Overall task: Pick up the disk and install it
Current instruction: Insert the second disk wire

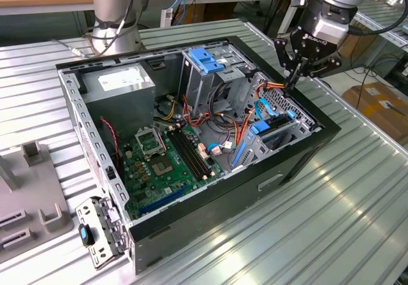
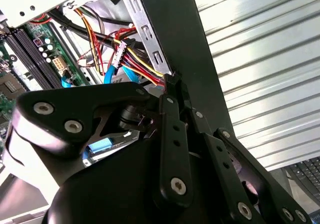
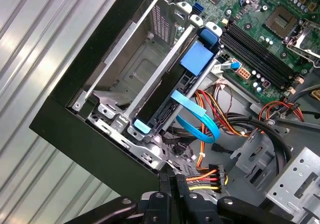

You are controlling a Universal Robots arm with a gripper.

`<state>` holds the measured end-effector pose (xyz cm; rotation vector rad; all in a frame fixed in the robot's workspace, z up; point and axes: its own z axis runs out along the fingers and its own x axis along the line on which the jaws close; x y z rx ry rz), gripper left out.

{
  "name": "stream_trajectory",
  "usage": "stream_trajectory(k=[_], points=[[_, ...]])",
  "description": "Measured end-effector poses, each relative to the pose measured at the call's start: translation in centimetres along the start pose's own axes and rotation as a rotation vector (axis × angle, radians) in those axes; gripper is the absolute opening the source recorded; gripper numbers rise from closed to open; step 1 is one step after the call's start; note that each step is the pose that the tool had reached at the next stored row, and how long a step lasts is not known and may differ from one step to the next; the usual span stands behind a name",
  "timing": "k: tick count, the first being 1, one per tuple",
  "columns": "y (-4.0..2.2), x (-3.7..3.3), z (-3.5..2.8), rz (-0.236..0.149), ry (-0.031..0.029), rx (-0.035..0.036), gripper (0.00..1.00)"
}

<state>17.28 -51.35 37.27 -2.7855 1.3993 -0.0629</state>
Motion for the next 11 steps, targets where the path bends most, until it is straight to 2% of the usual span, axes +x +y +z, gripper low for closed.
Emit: stream_trajectory(k=[6,8,11], points=[[0.75,-0.54,0.0,0.003,0.0001,-0.0001,0.16],[0.76,-0.54,0.03,0.02,0.0007,-0.0004,0.16],[0.76,-0.55,0.06,0.066,0.0026,-0.0017,0.16]])
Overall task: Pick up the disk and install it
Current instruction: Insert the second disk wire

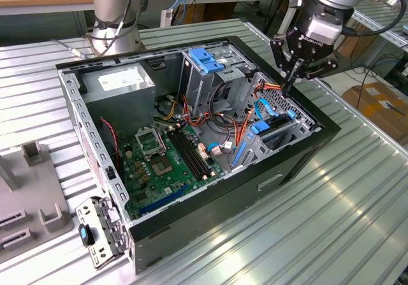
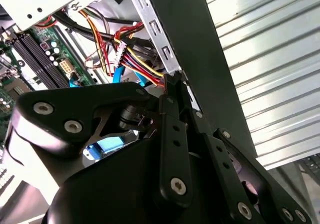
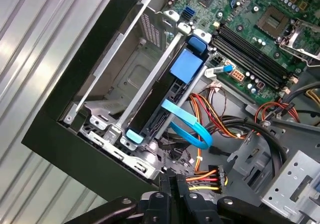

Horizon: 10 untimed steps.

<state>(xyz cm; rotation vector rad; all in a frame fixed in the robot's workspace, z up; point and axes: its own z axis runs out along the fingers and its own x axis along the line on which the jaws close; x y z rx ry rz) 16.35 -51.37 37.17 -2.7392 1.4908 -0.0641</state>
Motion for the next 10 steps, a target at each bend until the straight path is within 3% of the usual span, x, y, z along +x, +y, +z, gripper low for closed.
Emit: stream_trajectory(k=[5,10], points=[[0.01,0.0,0.05,0.075,0.003,-0.0019,0.16],[0.01,0.0,0.06,0.077,0.003,-0.002,0.16]])
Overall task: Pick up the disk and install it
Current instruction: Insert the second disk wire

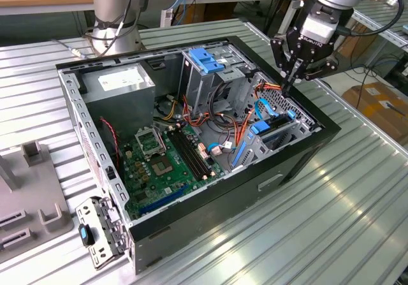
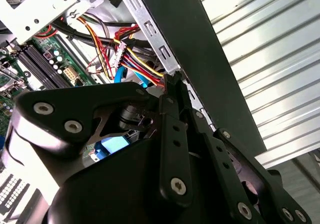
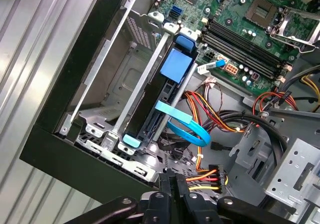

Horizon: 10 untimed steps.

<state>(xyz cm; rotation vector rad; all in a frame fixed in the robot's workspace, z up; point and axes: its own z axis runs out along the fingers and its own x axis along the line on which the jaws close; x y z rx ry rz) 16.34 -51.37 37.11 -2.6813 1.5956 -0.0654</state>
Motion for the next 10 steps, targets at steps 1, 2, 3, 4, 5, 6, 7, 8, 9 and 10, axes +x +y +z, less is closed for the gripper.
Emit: stream_trajectory(k=[1,2,3,4,5,6,7,8,9,10], points=[[0.0,0.0,0.0,0.0,0.0,0.0,0.16],[0.0,0.0,0.0,0.0,0.0,0.0,0.16],[0.0,0.0,0.0,0.0,-0.0001,0.0,0.16],[0.0,0.0,0.0,0.0,0.0,0.0,0.16],[0.0,0.0,0.0,0.0,-0.0001,0.0,0.16],[0.0,0.0,0.0,0.0,0.0,0.0,0.16],[0.0,0.0,0.01,0.0,-0.0001,0.0001,0.16],[0.01,-0.01,0.01,0.0,-0.0002,0.0001,0.16],[0.11,-0.06,0.03,0.001,-0.0003,0.0002,0.16],[0.21,-0.1,0.03,0.001,-0.0001,0.0,0.16]])
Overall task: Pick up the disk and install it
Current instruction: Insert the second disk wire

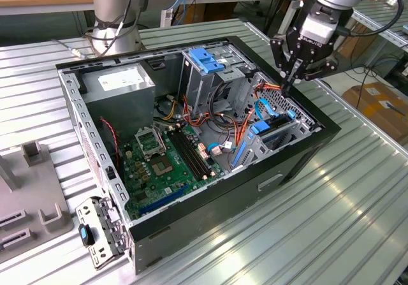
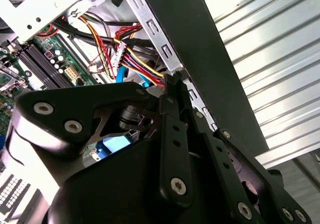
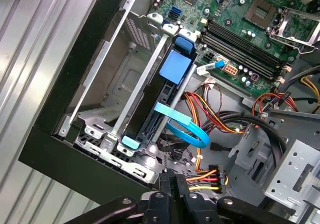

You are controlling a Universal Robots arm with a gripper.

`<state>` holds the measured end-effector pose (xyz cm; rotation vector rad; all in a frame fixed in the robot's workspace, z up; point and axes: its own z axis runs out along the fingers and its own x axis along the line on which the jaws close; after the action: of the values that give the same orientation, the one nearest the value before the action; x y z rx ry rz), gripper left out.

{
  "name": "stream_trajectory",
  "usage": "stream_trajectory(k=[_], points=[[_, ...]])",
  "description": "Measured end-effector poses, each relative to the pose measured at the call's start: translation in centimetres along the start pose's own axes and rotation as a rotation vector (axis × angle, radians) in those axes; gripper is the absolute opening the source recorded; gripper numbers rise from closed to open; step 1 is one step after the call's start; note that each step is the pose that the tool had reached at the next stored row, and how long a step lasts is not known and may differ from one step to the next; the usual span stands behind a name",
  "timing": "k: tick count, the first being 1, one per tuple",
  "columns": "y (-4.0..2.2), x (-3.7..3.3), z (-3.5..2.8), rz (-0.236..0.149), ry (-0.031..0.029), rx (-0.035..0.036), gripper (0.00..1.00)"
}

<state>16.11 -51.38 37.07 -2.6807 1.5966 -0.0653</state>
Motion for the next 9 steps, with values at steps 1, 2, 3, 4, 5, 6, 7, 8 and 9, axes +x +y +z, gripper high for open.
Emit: stream_trajectory(k=[1,2,3,4,5,6,7,8,9], points=[[0.05,0.08,-0.01,0.0,0.0003,-0.0001,0.16],[0.14,0.23,0.0,0.0,0.0001,0.0,0.16],[0.18,0.28,0.0,0.0,0.0002,0.0,0.16],[0.19,0.31,0.01,0.0,0.0001,0.0,0.16],[0.19,0.31,0.0,0.0,0.0001,0.0,0.16],[0.2,0.33,0.01,0.0,0.0001,0.0,0.16],[0.2,0.34,0.01,0.0,0.0001,0.0,0.16],[0.2,0.34,0.01,0.0,0.0001,0.0,0.16],[0.21,0.34,0.01,0.0,0.0001,0.0,0.16]])
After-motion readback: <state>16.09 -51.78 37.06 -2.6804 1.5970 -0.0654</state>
